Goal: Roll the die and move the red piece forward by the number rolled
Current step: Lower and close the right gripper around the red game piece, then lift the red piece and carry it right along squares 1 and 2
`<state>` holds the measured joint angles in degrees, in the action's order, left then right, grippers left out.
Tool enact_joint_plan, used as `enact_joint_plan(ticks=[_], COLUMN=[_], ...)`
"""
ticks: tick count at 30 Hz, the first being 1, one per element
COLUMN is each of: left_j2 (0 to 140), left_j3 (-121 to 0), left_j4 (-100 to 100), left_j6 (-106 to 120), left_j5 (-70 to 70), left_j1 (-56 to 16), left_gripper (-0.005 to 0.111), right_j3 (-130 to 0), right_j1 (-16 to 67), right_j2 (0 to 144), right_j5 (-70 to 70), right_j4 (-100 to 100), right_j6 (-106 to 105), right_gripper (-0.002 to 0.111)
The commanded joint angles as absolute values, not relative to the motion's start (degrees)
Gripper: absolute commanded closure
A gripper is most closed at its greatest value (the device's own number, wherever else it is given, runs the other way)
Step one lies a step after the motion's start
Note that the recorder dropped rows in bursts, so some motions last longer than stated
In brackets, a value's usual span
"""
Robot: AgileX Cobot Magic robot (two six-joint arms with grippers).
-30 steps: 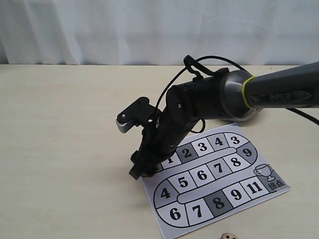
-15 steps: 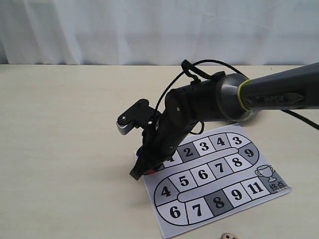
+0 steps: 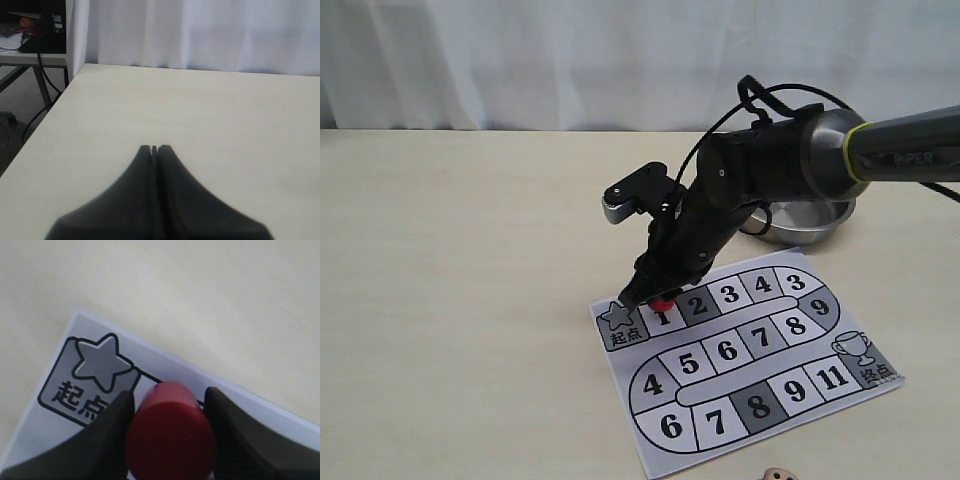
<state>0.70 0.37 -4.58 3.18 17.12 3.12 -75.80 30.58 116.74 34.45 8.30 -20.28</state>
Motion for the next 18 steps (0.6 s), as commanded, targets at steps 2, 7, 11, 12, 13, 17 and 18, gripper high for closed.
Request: enact_joint_plan(ticks=[2,7,11,12,13,17,18], left_j2=[0.67,0.67,0.67,0.67,0.67,0.67,0.67], left_j3=[0.00,0.00,0.00,0.00,0.00,0.00,0.00], left_j4=[-4.56,-4.56,-4.56,-4.56,-4.56,-4.56,-4.56], left_j6=[3.19,3.19,3.19,3.19,3.19,3.19,3.19], left_j5=[16.40,16.40,16.40,16.40,16.40,16.40,16.40], left_j1=[2.68,2.68,2.68,2.68,2.68,2.68,2.68], left_gripper=[0.107,0.107,0.107,0.107,0.107,0.107,0.107], right_j3=[-75.72,-74.37,-73.62,-73.62,-73.84,-75.00,-75.29], right_j1=[29.86,30.14,30.14,30.14,30.14,30.03,30.03], right_j2=[116.14,116.70,118.31,118.29,118.14,116.57,116.00], right_j5=[35.26,34.13,34.93,34.93,35.05,35.31,35.44], right_j4=[8.52,8.84,8.94,8.42,8.01,7.57,7.06], right_j6=[-20.12,-20.12,-20.12,-20.12,-20.12,-20.12,-20.12], right_gripper=[0.104,0.104,0.104,0.104,0.104,0.104,0.104])
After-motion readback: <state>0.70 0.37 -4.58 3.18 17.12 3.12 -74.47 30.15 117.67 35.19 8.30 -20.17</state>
